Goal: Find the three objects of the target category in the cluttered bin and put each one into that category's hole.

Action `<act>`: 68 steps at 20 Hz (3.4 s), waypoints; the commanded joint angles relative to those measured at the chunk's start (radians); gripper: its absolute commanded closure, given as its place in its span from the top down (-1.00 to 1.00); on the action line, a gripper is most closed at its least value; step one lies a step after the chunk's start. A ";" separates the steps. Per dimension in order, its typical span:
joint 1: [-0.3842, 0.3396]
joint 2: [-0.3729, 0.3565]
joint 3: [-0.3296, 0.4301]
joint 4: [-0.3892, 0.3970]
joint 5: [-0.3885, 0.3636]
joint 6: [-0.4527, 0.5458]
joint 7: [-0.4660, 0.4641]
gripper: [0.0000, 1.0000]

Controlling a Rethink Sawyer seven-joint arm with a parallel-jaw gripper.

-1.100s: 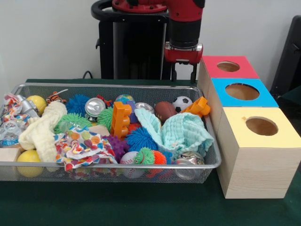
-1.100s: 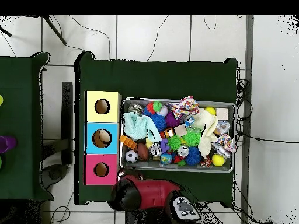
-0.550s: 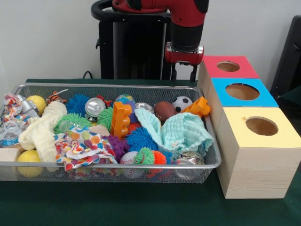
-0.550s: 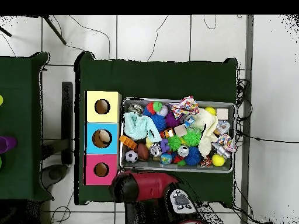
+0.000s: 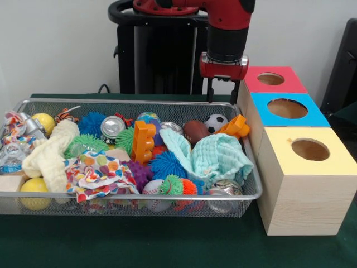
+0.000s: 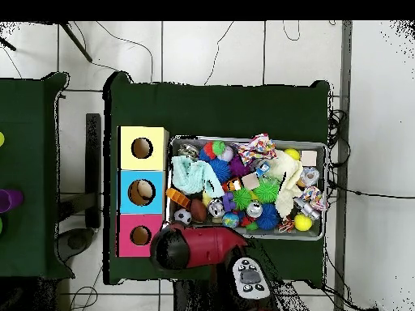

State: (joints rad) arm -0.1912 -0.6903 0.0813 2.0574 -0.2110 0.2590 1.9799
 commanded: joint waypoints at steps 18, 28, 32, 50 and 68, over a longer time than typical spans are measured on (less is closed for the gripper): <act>-0.032 -0.175 0.083 -0.089 0.123 0.295 0.049 1.00; -0.091 -0.068 0.089 -0.221 0.078 0.330 -0.036 1.00; -0.118 -0.051 0.096 -0.221 0.067 0.309 -0.040 1.00; -0.258 0.053 0.155 -0.346 0.030 0.387 -0.126 1.00; -0.295 0.095 0.181 -0.417 -0.026 0.439 -0.164 1.00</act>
State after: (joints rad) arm -0.4564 -0.6244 0.1710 1.6866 -0.1747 0.5691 1.9799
